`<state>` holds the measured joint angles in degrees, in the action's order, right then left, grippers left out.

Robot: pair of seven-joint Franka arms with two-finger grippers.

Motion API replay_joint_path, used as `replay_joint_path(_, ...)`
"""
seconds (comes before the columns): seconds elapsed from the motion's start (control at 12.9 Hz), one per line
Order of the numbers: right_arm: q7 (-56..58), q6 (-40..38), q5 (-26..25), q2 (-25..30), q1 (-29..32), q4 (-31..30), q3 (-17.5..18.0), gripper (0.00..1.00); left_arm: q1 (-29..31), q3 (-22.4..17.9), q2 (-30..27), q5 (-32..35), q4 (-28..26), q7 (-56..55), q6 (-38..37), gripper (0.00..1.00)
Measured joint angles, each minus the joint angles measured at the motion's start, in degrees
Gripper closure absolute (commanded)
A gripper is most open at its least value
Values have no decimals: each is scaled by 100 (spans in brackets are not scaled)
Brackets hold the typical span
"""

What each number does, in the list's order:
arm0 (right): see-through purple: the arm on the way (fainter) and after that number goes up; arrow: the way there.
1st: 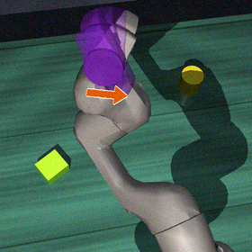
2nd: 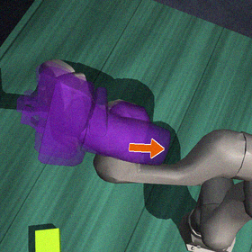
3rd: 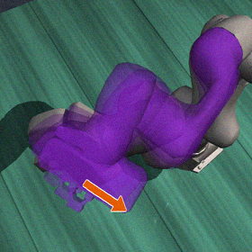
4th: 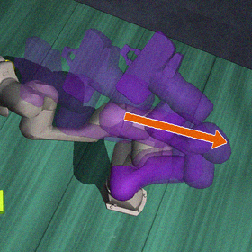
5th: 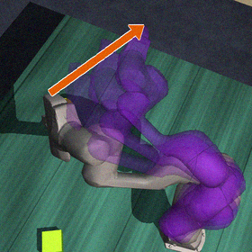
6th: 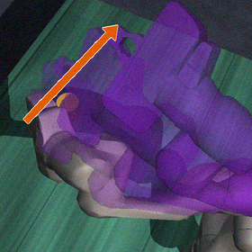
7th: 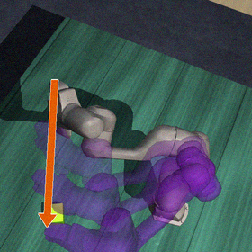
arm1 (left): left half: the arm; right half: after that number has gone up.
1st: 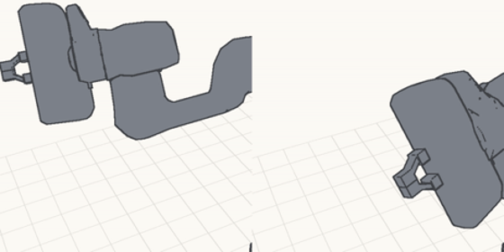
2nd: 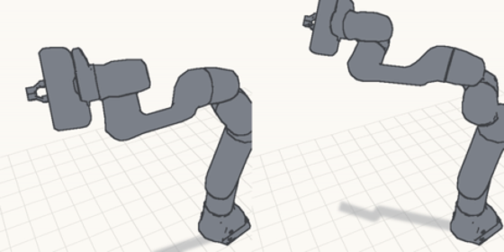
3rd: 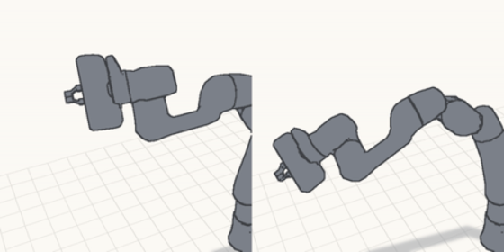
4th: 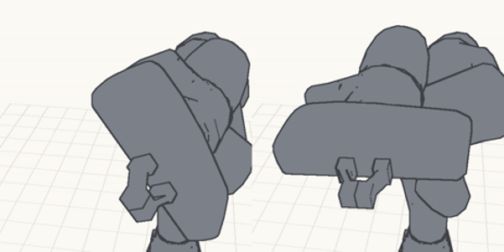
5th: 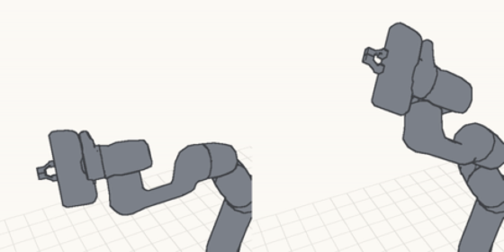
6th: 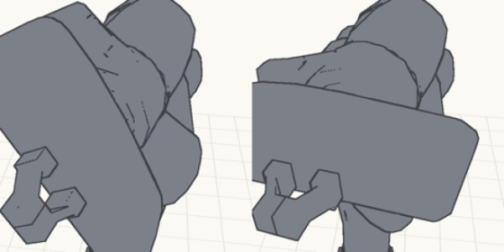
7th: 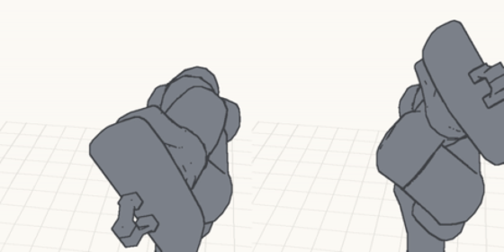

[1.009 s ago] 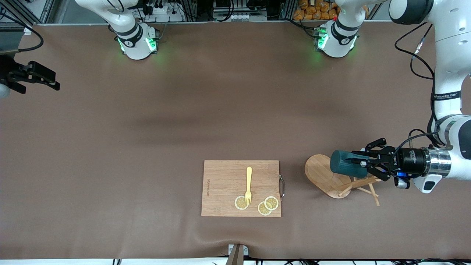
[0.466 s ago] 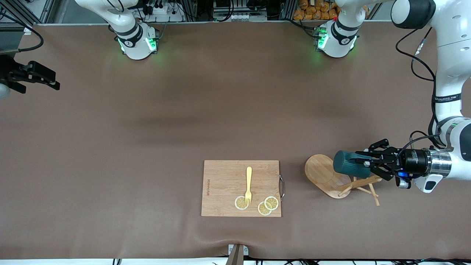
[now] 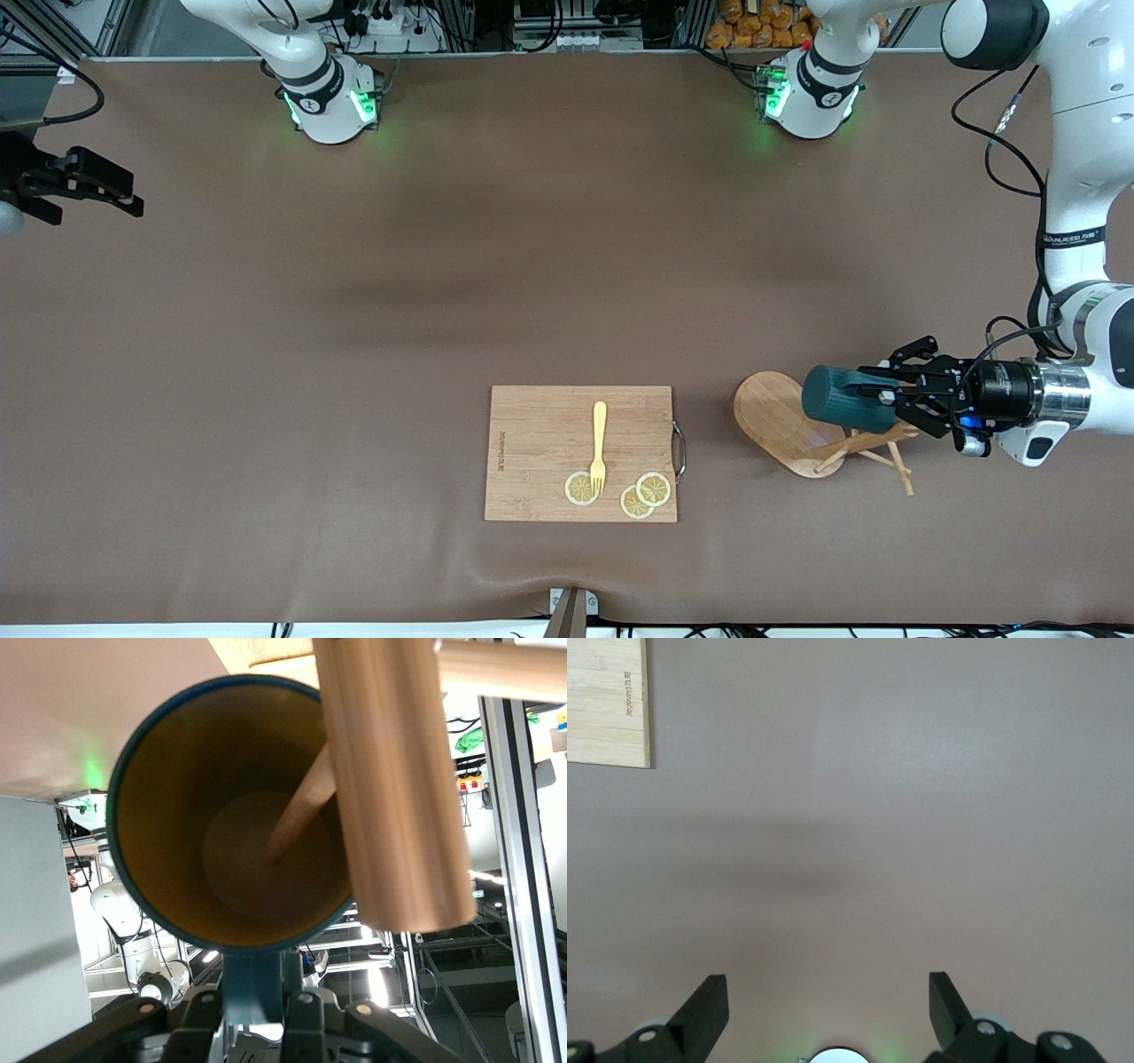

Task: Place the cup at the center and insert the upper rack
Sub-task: 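Slide the mug opening onto a mug tree peg with the left gripper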

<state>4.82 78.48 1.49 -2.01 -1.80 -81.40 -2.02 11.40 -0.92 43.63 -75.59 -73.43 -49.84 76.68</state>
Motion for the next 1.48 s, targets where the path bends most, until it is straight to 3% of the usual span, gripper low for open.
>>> replay_joint_path(0.85, -2, -4, 0, 1, 0, 4, -8, 0, 29, 0, 126, -30, 0, 148, 0, 100)
replay_joint_path(1.48, -2, -5, 0, 1, 0, 6, -9, 0, 87, -1, 202, -436, 0, 149, -85, 100)
